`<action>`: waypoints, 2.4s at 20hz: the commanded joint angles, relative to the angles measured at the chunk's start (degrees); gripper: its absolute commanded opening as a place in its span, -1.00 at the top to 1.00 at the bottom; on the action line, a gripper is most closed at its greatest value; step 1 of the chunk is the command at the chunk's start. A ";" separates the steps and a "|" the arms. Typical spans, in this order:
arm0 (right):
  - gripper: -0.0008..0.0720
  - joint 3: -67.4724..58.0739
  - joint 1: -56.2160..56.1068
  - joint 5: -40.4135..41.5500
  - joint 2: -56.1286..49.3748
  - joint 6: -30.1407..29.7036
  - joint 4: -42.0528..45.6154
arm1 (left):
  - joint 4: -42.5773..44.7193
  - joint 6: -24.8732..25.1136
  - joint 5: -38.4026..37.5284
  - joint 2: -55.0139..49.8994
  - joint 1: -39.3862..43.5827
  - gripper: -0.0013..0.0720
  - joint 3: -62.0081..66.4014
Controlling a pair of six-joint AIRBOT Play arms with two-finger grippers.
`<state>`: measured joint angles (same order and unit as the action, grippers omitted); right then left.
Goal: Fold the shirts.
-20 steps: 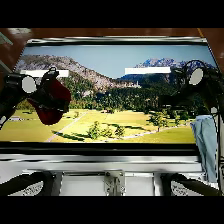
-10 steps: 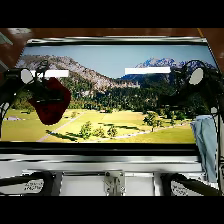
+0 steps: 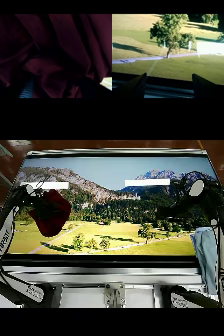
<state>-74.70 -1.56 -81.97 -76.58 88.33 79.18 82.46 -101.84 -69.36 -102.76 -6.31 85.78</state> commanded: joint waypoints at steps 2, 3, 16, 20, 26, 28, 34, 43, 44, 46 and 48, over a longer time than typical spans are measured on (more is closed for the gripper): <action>-0.93 -0.04 -0.04 -0.26 -0.04 -0.04 -2.36 | -0.83 -0.09 0.98 -1.79 -0.57 0.83 0.59; -0.93 -0.04 -0.04 -0.59 -0.04 -0.07 -2.80 | -2.62 2.21 0.81 -1.40 -0.44 0.86 1.14; -0.93 -0.35 -0.04 -6.91 16.31 -2.29 -0.63 | -20.81 16.09 1.77 29.66 36.39 0.86 6.16; -0.92 -0.35 -0.04 -13.90 24.04 0.70 1.53 | -21.03 16.09 7.56 20.13 55.74 0.86 4.55; -0.93 -0.28 -0.04 -21.00 25.24 2.47 8.96 | -24.70 10.34 7.15 5.51 57.31 -0.94 6.03; -0.93 -0.28 -0.04 -21.09 25.24 4.66 9.01 | -24.68 11.74 5.53 7.21 51.67 -0.94 6.01; -0.93 -0.28 -0.04 -21.59 25.24 8.11 6.27 | -24.68 12.66 -4.50 9.86 34.16 -0.94 5.97; -0.92 -0.28 -0.04 -21.35 25.24 9.16 1.86 | -24.65 12.63 -9.31 9.88 29.24 -0.94 5.97; -0.93 -0.28 -0.04 -21.31 25.24 9.16 1.70 | -24.65 12.66 -9.35 9.88 29.24 -0.94 5.97; -0.92 -0.28 -0.04 -21.33 25.24 9.18 1.70 | -24.65 12.66 -9.35 9.88 29.24 -0.94 5.97; -0.92 -0.28 -0.04 -21.33 25.24 9.35 1.68 | -24.65 12.66 -9.35 9.88 29.24 -0.94 5.97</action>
<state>-75.00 -1.56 -103.35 -51.37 97.41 81.34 57.78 -89.19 -78.26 -92.92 23.14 91.70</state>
